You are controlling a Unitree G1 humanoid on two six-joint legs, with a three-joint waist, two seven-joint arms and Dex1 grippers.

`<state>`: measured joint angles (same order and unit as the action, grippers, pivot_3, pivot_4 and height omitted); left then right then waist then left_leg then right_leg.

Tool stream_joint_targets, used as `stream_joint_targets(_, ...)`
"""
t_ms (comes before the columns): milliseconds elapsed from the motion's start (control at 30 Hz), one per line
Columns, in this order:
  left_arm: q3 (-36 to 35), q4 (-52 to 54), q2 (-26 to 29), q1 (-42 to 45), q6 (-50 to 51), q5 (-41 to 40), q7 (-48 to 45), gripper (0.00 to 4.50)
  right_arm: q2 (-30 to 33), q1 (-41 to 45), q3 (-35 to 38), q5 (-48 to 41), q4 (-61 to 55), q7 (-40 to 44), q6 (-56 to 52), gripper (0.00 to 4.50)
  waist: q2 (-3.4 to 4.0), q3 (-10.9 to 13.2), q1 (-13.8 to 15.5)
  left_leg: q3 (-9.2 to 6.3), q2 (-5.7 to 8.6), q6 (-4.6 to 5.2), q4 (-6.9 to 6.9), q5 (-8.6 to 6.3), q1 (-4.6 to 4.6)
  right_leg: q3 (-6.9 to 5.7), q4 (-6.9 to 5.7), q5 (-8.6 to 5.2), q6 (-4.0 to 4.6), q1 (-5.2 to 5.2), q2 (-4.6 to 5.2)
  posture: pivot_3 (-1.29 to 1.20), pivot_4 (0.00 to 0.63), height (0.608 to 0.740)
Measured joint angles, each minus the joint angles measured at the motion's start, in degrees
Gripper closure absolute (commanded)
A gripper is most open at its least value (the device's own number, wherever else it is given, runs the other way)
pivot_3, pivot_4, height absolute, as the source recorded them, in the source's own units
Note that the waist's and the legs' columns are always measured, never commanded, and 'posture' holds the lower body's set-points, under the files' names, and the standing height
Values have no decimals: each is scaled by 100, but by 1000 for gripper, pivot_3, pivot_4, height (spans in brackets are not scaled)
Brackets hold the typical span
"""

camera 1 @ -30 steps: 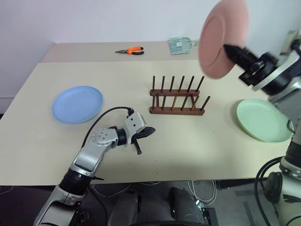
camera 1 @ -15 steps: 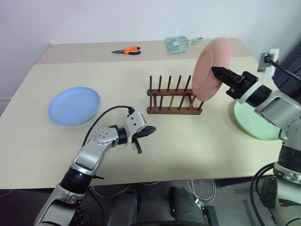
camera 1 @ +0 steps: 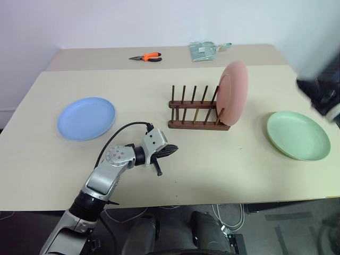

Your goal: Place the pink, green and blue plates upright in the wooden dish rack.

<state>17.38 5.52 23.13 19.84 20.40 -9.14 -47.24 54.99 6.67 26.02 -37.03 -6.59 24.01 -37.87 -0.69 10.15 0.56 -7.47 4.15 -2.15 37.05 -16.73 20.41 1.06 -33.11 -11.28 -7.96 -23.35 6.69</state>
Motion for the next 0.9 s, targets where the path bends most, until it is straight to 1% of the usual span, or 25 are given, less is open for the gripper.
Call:
stream_joint_targets(33,24,-73,-13,54,-31,16,-28,4500,51,-401,-346,387,-91,119,165,38,0,0,-32,5,-3,0,1,0,-2,1,-2,0,0,1,0,0,150,740)
stream_joint_targets(100,113,-149,-41,146,-122,71,-81,4500,23,-850,-947,953,-150,259,436,38,12,-1,-111,16,-2,-1,6,0,-2,11,-2,1,3,-1,3,0,150,740)
stream_joint_targets(167,169,-205,-91,197,-159,105,-121,4500,2,-923,-1194,1324,-150,303,632,38,23,-1,-151,38,-2,0,6,0,2,30,-4,2,3,0,6,0,150,740)
stream_joint_targets(267,177,-214,-100,237,-183,109,-132,4500,4,-795,-1354,1833,-35,293,878,38,13,-1,-135,31,-4,0,7,0,-8,25,-4,2,3,0,2,0,150,740)
stream_joint_targets(300,177,-214,-98,236,-185,112,-135,4500,-6,-728,-1440,1971,76,290,943,274,11,-1,-122,29,-3,0,8,0,-6,25,-2,3,2,-1,2,0,150,740)
stream_joint_targets(367,177,-216,-85,231,-188,116,-142,4500,-130,-557,-1582,2224,397,259,1042,894,6,2,-108,27,-2,0,10,0,-3,25,0,8,-4,-3,4,0,150,740)
stream_joint_targets(467,174,-213,-64,225,-189,119,-139,4500,-242,-345,-1761,2484,814,262,1172,2412,6,3,-86,24,1,1,10,0,-1,26,1,9,-3,-2,5,0,150,740)
stream_joint_targets(567,172,-207,-61,219,-189,119,-122,4500,-325,-168,-1765,2577,1040,328,1272,4008,5,3,-94,23,0,1,10,0,-2,25,1,8,-3,-2,4,0,150,740)
stream_joint_targets(600,171,-204,-58,211,-189,119,-118,4500,-356,-124,-1761,2593,1090,350,1306,4476,5,3,-97,23,0,1,10,0,-2,25,1,8,-4,-2,4,0,150,740)
stream_joint_targets(767,159,-196,-20,93,-188,120,-96,4500,-480,135,-1658,2802,1169,246,1725,4476,6,3,-117,23,0,1,9,0,-2,25,0,9,-6,-5,3,0,150,740)
stream_joint_targets(833,147,-189,-19,91,-192,120,-60,4500,-687,491,-1489,2804,1081,73,2036,4476,10,2,-143,26,-1,1,8,-1,-4,26,-2,10,-6,-5,3,0,150,740)
stream_joint_targets(900,125,-156,-12,73,-197,116,-38,4500,-877,942,-1320,2663,885,-63,2031,4476,11,5,-149,25,-3,1,7,0,-4,26,-3,12,-9,-7,2,0,150,740)
